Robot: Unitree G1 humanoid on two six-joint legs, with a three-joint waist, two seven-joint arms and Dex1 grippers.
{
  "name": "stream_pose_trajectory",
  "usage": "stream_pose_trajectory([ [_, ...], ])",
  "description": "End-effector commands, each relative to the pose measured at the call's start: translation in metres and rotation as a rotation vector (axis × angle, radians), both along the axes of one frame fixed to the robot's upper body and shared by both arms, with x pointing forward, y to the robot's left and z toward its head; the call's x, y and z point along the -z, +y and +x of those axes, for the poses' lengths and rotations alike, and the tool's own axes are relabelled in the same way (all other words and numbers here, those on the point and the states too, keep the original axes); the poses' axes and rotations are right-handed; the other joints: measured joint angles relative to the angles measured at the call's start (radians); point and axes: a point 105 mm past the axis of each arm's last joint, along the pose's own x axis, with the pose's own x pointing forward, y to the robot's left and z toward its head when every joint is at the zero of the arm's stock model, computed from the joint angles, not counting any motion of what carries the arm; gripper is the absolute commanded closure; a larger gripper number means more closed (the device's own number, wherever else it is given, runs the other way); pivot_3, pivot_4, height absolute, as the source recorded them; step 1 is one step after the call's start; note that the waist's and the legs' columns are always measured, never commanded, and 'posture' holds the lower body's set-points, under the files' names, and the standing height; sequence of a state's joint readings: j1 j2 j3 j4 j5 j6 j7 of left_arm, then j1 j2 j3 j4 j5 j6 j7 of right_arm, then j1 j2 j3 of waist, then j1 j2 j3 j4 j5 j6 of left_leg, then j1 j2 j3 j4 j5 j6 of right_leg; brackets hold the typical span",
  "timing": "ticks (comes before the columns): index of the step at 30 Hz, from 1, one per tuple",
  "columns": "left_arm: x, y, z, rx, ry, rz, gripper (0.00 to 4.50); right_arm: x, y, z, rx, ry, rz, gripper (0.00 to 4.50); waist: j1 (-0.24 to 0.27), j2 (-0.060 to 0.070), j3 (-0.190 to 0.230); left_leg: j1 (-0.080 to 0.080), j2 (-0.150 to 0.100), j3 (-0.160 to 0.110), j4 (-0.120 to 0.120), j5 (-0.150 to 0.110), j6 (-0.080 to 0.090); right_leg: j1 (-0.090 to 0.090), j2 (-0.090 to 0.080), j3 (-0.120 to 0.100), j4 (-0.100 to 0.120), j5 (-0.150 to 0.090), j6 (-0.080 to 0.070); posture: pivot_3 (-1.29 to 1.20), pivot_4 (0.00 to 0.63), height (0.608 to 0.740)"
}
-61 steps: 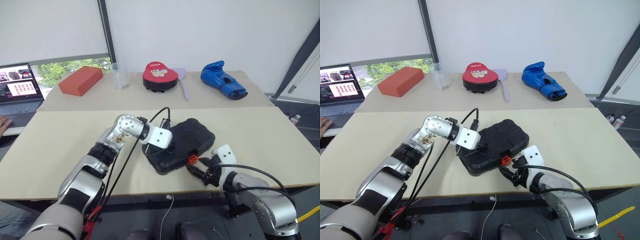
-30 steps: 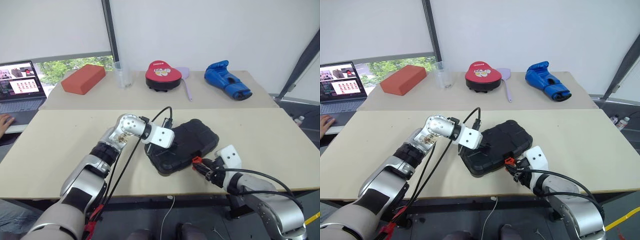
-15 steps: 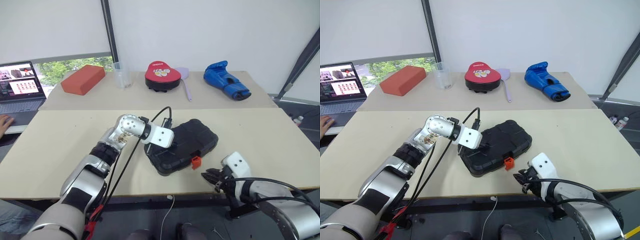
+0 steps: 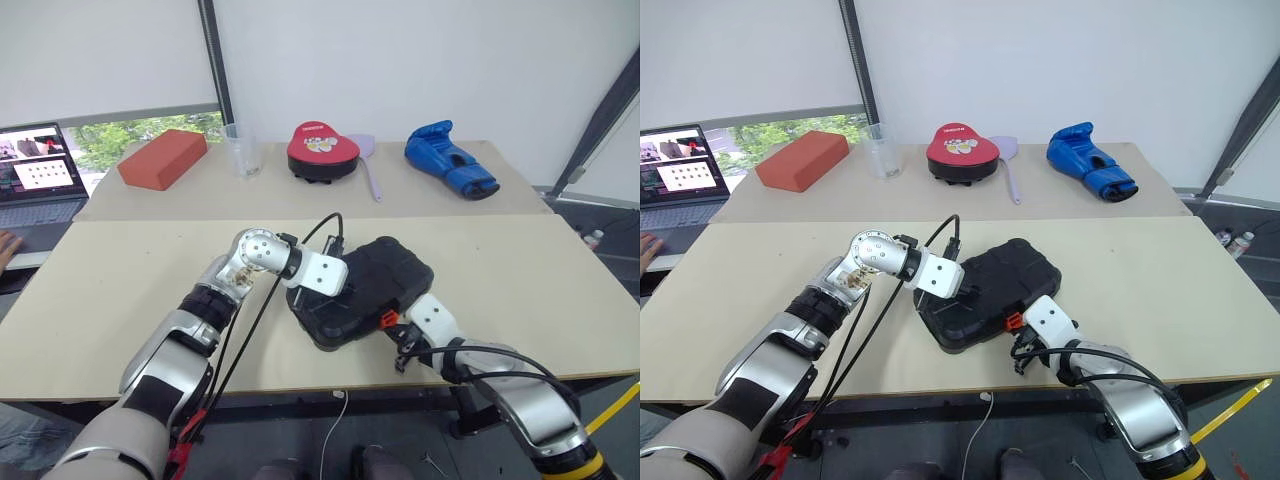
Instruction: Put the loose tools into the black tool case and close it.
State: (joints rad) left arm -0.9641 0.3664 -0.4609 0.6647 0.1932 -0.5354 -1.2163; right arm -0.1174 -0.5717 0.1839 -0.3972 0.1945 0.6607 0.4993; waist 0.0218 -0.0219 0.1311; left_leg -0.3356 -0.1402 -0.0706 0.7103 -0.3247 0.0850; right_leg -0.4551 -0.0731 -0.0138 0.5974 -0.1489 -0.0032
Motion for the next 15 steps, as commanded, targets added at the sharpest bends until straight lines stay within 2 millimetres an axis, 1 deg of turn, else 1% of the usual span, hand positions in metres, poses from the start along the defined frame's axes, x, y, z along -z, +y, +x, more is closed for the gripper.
stream_pose_trajectory([
  [1, 0.069, 0.016, -0.022, 0.095, 0.06, 0.298, 4.5, -0.074, 0.007, 0.007, -0.055, -0.299, 0.072, 4.46, -0.005, 0.0, 0.0, 0.0, 0.0, 0.0, 0.0, 0.0, 0.0, 0.0, 0.0, 0.0, 0.0, 0.0, 0.0, 0.0, 0.15, 0.74],
  [4, 0.078, 0.022, -0.024, 0.121, 0.039, 0.346, 4.5, -0.077, 0.006, 0.005, -0.061, -0.299, 0.07, 4.46, -0.009, 0.0, 0.0, 0.0, 0.0, 0.0, -0.001, 0.0, 0.0, 0.0, 0.0, 0.0, 0.0, 0.0, 0.0, 0.0, 0.15, 0.74],
  [6, 0.082, 0.023, -0.025, 0.124, 0.045, 0.351, 4.5, -0.076, 0.005, 0.009, -0.058, -0.292, 0.064, 4.46, -0.009, 0.0, 0.0, 0.001, 0.0, 0.0, -0.001, 0.0, 0.0, 0.0, 0.0, 0.0, 0.0, 0.0, 0.0, 0.0, 0.15, 0.74],
  [11, 0.082, 0.023, -0.025, 0.119, 0.057, 0.331, 4.5, -0.071, 0.004, 0.013, -0.065, -0.277, 0.032, 4.46, -0.01, 0.0, 0.0, 0.001, 0.0, 0.0, -0.001, 0.0, 0.0, 0.001, 0.0, 0.0, 0.0, 0.0, 0.0, 0.0, 0.15, 0.74],
  [15, 0.081, 0.024, -0.025, 0.118, 0.056, 0.33, 4.5, -0.082, 0.005, 0.01, -0.103, -0.293, 0.007, 4.46, -0.01, 0.0, 0.0, 0.001, 0.0, 0.0, -0.001, 0.0, 0.0, 0.001, 0.0, 0.0, 0.0, 0.0, 0.0, 0.0, 0.15, 0.74],
])
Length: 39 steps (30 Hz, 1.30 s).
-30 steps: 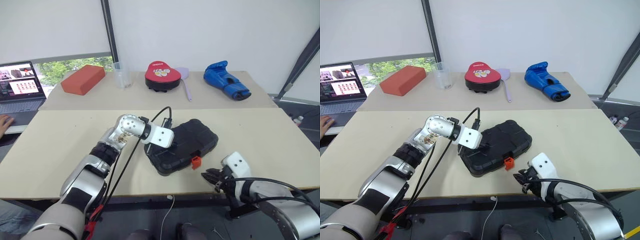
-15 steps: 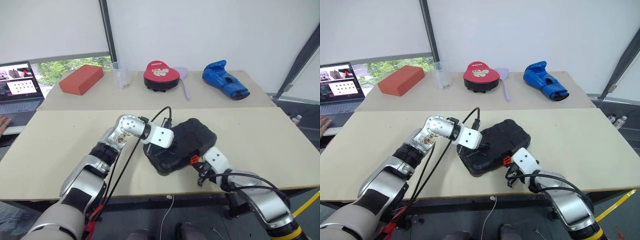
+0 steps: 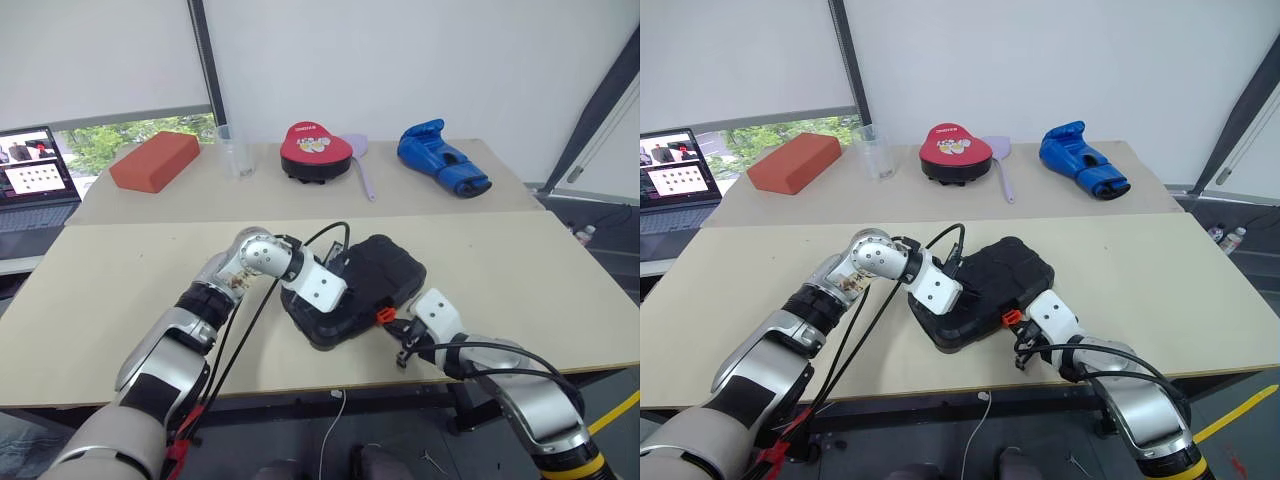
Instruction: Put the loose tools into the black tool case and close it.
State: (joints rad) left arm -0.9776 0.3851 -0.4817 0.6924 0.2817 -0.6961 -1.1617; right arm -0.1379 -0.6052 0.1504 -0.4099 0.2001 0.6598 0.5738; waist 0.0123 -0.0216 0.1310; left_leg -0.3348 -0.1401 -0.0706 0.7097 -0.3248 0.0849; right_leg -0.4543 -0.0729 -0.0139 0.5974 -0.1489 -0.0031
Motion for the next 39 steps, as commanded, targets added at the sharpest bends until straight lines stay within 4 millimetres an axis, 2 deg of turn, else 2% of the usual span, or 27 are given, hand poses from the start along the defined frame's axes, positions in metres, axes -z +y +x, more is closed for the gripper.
stream_pose_trajectory([
  [1, 0.079, 0.021, -0.023, 0.013, 0.182, 0.284, 4.5, -0.075, 0.009, 0.01, -0.062, -0.284, 0.02, 4.46, 0.0, 0.0, 0.0, 0.0, 0.0, 0.0, 0.0, 0.0, 0.0, 0.0, 0.0, 0.0, 0.0, 0.0, 0.0, 0.0, 0.15, 0.74],
  [4, 0.078, 0.02, -0.022, 0.003, 0.194, 0.272, 4.5, -0.082, 0.01, 0.009, -0.083, -0.275, 0.023, 4.46, -0.001, 0.0, 0.0, 0.0, 0.0, 0.0, 0.0, 0.0, 0.0, 0.0, 0.0, 0.0, 0.0, 0.0, 0.0, 0.0, 0.15, 0.74],
  [11, 0.069, 0.018, -0.016, -0.06, 0.231, 0.213, 4.5, -0.072, 0.012, 0.007, -0.103, -0.225, 0.024, 4.46, -0.001, 0.0, 0.0, 0.0, 0.0, 0.0, 0.0, 0.0, 0.0, 0.0, 0.0, 0.0, 0.0, 0.0, 0.0, 0.0, 0.15, 0.74],
  [15, 0.065, 0.022, -0.01, -0.093, 0.236, 0.202, 4.5, -0.079, 0.008, 0.007, -0.093, -0.227, 0.055, 4.46, 0.0, 0.0, 0.0, 0.0, 0.0, 0.0, 0.0, 0.0, 0.0, 0.0, 0.0, 0.0, 0.0, 0.0, 0.0, 0.0, 0.15, 0.74],
  [20, 0.068, 0.026, -0.01, -0.104, 0.24, 0.206, 4.5, -0.077, 0.01, 0.01, -0.095, -0.224, 0.064, 4.46, -0.004, 0.001, -0.001, 0.001, 0.0, 0.0, 0.0, 0.0, 0.0, 0.001, 0.0, 0.0, 0.0, 0.0, 0.001, 0.0, 0.15, 0.74],
  [23, 0.07, 0.026, -0.012, -0.101, 0.246, 0.207, 4.5, -0.081, 0.015, 0.012, -0.104, -0.234, 0.078, 4.46, 0.001, 0.001, -0.004, 0.002, 0.001, 0.0, -0.001, 0.0, 0.0, 0.002, 0.0, -0.001, 0.0, -0.004, 0.007, 0.0, 0.15, 0.74],
  [25, 0.07, 0.026, -0.012, -0.105, 0.25, 0.201, 4.5, -0.081, 0.016, 0.012, -0.109, -0.231, 0.074, 4.46, 0.003, 0.002, -0.006, 0.002, 0.001, -0.001, -0.002, 0.0, 0.001, 0.002, 0.0, -0.001, 0.0, -0.002, 0.002, 0.0, 0.15, 0.74],
  [30, 0.057, 0.038, -0.001, -0.212, 0.3, 0.12, 4.5, -0.097, -0.002, 0.012, -0.072, -0.226, 0.107, 4.46, 0.003, 0.003, -0.008, 0.002, -0.001, 0.0, -0.002, -0.001, 0.003, 0.002, 0.0, 0.0, -0.002, 0.0, 0.001, 0.0, 0.15, 0.74],
  [31, 0.051, 0.044, 0.002, -0.263, 0.342, 0.08, 4.5, -0.101, -0.007, 0.009, -0.08, -0.21, 0.135, 4.19, 0.003, 0.003, -0.008, 0.002, -0.001, 0.0, -0.002, -0.001, 0.003, 0.002, 0.0, 0.0, -0.002, 0.0, 0.001, 0.0, 0.15, 0.74],
  [34, 0.022, 0.073, 0.009, -0.424, 0.523, -0.089, 3.76, -0.107, -0.023, -0.012, -0.22, -0.135, 0.137, 3.35, -0.008, 0.004, -0.007, 0.001, 0.0, 0.0, -0.002, -0.002, 0.003, 0.0, 0.0, 0.0, -0.002, -0.001, 0.001, 0.0, 0.15, 0.74],
  [36, -0.003, 0.101, 0.003, -0.499, 0.646, -0.195, 3.09, -0.111, -0.041, -0.022, -0.277, -0.076, 0.104, 2.68, -0.019, 0.005, -0.007, 0.001, 0.001, 0.0, -0.004, 0.0, 0.006, -0.002, 0.002, 0.0, -0.002, -0.001, 0.001, 0.0, 0.15, 0.74],
  [38, -0.023, 0.12, -0.006, -0.541, 0.721, -0.261, 2.34, -0.116, -0.056, -0.026, -0.302, -0.036, 0.095, 1.98, -0.037, 0.007, -0.004, 0.001, 0.002, 0.0, -0.008, 0.003, 0.01, -0.004, 0.003, 0.001, -0.002, -0.002, -0.001, 0.0, 0.15, 0.74],
  [39, -0.041, 0.138, -0.016, -0.577, 0.773, -0.308, 2.03, -0.123, -0.068, -0.026, -0.31, -0.009, 0.086, 1.69, -0.039, 0.009, -0.002, 0.002, 0.003, 0.0, -0.01, 0.003, 0.01, -0.005, 0.005, 0.0, -0.002, -0.002, -0.001, 0.0, 0.15, 0.74],
])
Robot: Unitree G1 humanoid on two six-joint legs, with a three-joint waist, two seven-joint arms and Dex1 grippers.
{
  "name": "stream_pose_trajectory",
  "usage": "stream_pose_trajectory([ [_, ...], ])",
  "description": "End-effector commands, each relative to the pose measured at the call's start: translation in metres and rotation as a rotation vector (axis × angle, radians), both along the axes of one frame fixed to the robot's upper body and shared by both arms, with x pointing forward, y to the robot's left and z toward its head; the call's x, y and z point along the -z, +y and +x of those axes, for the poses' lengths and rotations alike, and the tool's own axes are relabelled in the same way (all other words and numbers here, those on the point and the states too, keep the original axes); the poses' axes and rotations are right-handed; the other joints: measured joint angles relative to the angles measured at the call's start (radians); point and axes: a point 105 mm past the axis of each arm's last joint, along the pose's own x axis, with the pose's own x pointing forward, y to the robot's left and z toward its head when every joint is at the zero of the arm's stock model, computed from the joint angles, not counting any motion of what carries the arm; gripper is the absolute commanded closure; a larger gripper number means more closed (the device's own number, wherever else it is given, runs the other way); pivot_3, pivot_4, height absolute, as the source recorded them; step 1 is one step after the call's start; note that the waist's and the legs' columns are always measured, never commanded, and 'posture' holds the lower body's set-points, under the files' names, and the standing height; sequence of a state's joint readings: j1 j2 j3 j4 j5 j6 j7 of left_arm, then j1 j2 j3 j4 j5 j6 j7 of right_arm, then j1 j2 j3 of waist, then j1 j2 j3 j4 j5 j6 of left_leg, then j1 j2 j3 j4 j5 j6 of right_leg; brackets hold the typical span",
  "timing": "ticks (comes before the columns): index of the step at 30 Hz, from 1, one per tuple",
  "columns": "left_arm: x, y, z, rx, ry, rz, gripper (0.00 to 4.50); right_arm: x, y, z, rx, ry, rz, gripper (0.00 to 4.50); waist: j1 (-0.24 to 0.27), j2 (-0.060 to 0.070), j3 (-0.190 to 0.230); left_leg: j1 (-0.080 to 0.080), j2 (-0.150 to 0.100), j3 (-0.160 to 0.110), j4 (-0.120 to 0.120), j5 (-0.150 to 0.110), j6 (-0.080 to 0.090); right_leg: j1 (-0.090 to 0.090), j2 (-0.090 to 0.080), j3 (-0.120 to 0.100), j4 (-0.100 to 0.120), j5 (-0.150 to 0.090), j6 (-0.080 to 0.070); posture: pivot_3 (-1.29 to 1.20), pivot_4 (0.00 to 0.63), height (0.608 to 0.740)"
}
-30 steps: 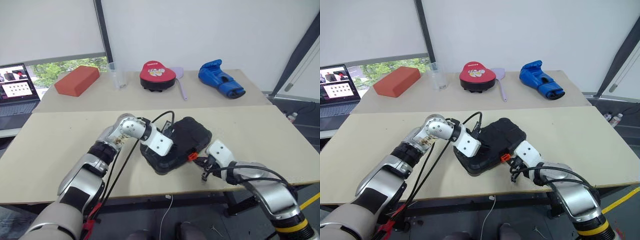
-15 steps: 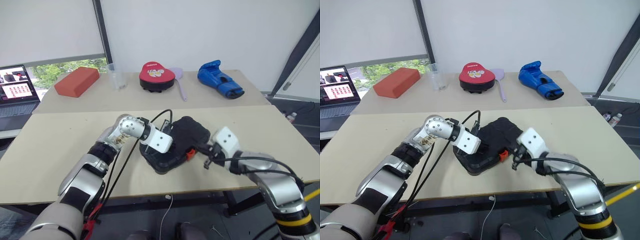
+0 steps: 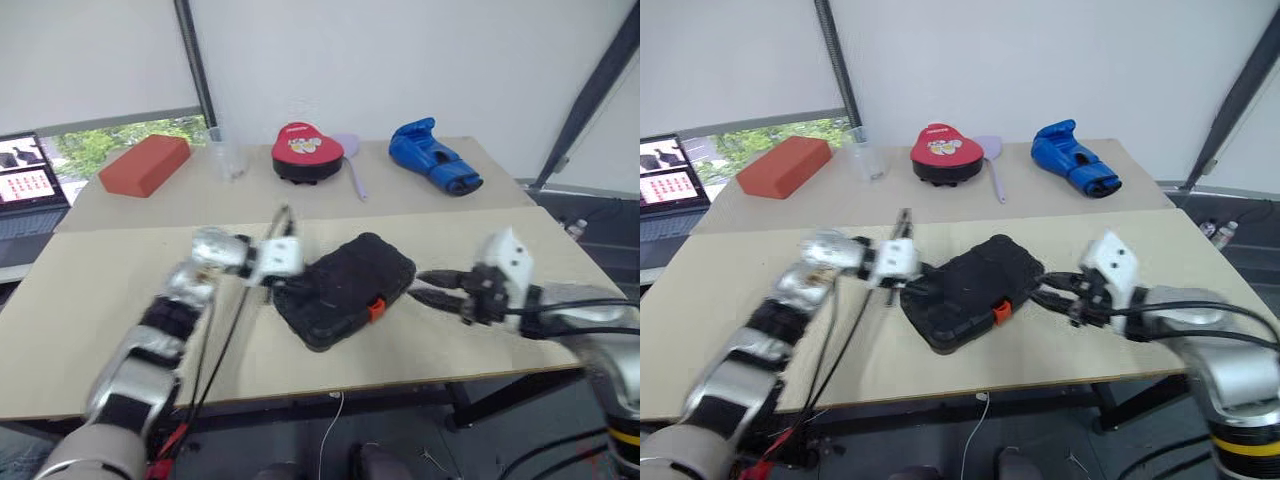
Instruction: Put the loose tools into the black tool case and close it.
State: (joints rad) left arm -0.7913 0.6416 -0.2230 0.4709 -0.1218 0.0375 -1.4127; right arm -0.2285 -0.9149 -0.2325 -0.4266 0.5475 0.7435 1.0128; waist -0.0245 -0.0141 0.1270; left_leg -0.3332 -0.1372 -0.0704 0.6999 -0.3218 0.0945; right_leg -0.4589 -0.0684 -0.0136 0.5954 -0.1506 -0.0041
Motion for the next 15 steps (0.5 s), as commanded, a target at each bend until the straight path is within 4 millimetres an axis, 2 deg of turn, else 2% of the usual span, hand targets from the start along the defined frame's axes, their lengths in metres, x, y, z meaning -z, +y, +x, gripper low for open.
stream_pose_trajectory([
  [1, -0.039, 0.041, -0.032, -0.091, 0.193, -0.119, 1.63, -0.03, -0.028, -0.006, -0.077, 0.012, -0.001, 1.29, -0.007, 0.002, 0.007, 0.0, 0.0, 0.0, 0.0, 0.0, 0.0, 0.0, 0.0, 0.0, 0.0, 0.0, 0.0, 0.0, 0.15, 0.74],
  [3, -0.063, 0.061, -0.054, -0.132, 0.255, -0.157, 0.77, -0.041, -0.046, -0.005, -0.079, 0.038, -0.014, 0.56, -0.005, 0.003, 0.018, -0.002, 0.0, 0.0, -0.001, 0.0, 0.0, -0.002, 0.0, 0.0, 0.0, 0.0, -0.001, 0.0, 0.15, 0.74],
  [5, -0.078, 0.073, -0.071, -0.17, 0.276, -0.18, 0.04, -0.051, -0.057, -0.004, -0.083, 0.044, -0.018, 0.0, 0.003, 0.004, 0.025, -0.005, 0.0, 0.0, -0.001, 0.0, -0.001, -0.005, 0.0, 0.0, -0.001, 0.001, -0.003, 0.0, 0.15, 0.74],
  [10, -0.092, 0.082, -0.086, -0.242, 0.257, -0.217, 0.04, -0.06, -0.065, -0.002, -0.126, 0.029, -0.043, 0.0, 0.032, 0.008, 0.029, -0.004, -0.003, 0.0, -0.004, -0.005, -0.009, -0.005, -0.005, -0.002, -0.002, 0.001, -0.003, 0.0, 0.15, 0.74],
  [15, -0.08, 0.086, -0.086, -0.273, 0.215, -0.209, 0.04, -0.06, -0.057, -0.002, -0.186, 0.046, -0.038, 0.0, 0.036, 0.008, 0.03, -0.004, -0.004, 0.0, -0.003, -0.005, -0.011, -0.005, -0.007, -0.003, -0.002, 0.001, -0.003, 0.0, 0.15, 0.74],
])
